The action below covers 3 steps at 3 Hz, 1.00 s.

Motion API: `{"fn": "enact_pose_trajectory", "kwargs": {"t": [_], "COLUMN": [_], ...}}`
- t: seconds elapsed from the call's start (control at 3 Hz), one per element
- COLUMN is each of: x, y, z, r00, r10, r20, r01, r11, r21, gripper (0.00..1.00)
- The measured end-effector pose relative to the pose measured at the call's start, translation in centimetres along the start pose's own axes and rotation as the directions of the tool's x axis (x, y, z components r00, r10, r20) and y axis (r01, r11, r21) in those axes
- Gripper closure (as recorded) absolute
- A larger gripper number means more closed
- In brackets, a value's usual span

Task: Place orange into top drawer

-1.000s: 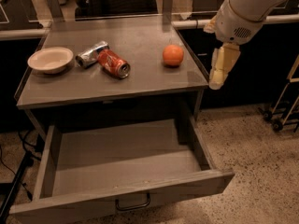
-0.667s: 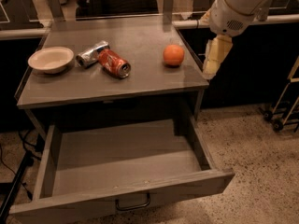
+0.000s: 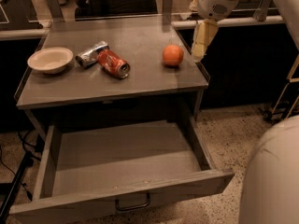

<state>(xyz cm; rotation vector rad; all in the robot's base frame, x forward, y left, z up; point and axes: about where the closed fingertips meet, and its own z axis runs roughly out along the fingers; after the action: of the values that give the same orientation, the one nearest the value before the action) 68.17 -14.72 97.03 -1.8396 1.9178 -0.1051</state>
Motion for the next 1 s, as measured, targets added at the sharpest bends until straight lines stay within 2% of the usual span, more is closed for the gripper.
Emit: {"fn": "enact_pose_trajectory", "kwargs": {"t": [0.33, 0.67, 1.0], "x": [0.0, -0.5, -0.8], "y": [0.1, -1.0, -2.5], "z": [1.4, 2.7, 2.0], "r00": [0.999, 0.994, 0.993], "r10": [-0.028, -0.093, -0.095], "r20": [0.025, 0.05, 0.064], "r01": [0.029, 0.097, 0.098], "r11": [0.9975, 0.9904, 0.9943], "r21": [-0.065, -0.098, -0.042], "gripper": [0.0, 0.0, 0.0]}}
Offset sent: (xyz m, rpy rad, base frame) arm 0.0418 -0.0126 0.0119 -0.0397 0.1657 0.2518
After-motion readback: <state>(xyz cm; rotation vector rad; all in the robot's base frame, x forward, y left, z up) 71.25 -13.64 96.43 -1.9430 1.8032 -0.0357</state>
